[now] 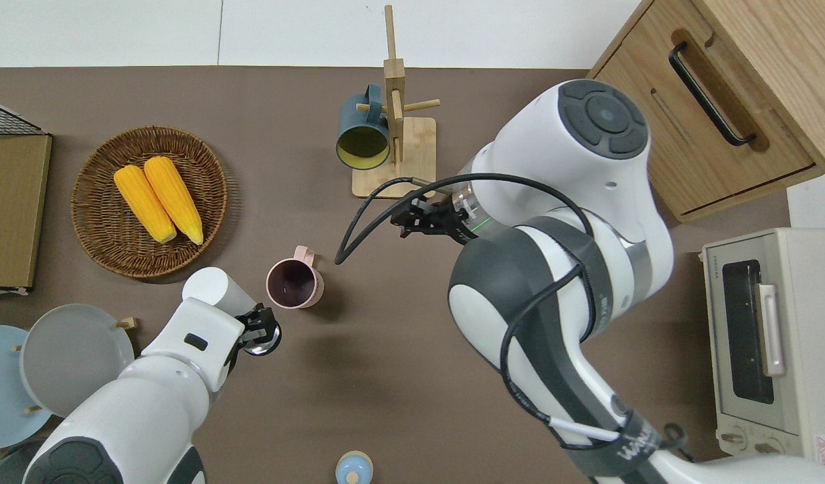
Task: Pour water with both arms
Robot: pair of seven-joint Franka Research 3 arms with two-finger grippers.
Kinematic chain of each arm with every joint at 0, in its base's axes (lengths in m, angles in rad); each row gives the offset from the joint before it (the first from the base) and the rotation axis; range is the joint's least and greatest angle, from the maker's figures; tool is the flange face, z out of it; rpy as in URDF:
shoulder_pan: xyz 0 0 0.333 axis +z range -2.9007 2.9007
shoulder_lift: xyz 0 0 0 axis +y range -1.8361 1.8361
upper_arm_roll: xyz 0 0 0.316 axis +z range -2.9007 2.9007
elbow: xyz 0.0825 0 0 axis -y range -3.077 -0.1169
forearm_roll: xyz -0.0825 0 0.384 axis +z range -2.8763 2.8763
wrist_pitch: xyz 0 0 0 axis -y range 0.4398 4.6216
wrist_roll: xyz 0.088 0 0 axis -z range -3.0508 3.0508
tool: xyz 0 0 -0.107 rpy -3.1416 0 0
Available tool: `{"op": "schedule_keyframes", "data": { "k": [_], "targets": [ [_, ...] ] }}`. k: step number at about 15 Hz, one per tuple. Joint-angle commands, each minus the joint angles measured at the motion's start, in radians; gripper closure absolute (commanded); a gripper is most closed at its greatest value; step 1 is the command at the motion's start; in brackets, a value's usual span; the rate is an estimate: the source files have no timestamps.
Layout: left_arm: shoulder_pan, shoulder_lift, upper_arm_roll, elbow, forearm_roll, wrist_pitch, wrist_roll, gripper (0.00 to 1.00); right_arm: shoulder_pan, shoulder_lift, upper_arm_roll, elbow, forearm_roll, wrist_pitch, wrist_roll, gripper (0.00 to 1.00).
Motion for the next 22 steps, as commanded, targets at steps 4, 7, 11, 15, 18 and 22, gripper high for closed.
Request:
{"op": "schedule_keyframes", "data": {
  "k": [4,7,11,15,18,22],
  "targets": [
    [-0.045,-0.009,-0.044,-0.016,-0.031,-0.004,-0.011,0.96,-0.105,-0.088,0.013,-0.13,-0.144,-0.031,-0.166,0.009],
    [-0.046,0.011,-0.062,-0.019,-0.039,-0.006,-0.011,0.96,-0.143,-0.124,0.013,-0.189,-0.189,-0.018,-0.232,0.009],
    [-0.046,0.028,-0.079,-0.024,-0.044,-0.007,-0.008,0.97,-0.173,-0.162,0.013,-0.252,-0.221,0.019,-0.315,0.009],
    [-0.045,0.06,-0.079,-0.019,-0.044,-0.007,-0.009,0.97,-0.206,-0.165,0.013,-0.253,-0.275,0.019,-0.396,0.009],
    [-0.036,0.09,-0.079,-0.017,-0.044,-0.009,-0.008,0.97,-0.235,-0.171,0.013,-0.253,-0.299,0.006,-0.459,0.009],
    [-0.03,0.112,-0.079,0.012,-0.042,-0.074,0.011,0.97,-0.265,-0.185,0.013,-0.249,-0.302,-0.023,-0.524,0.009]
  ]
}}
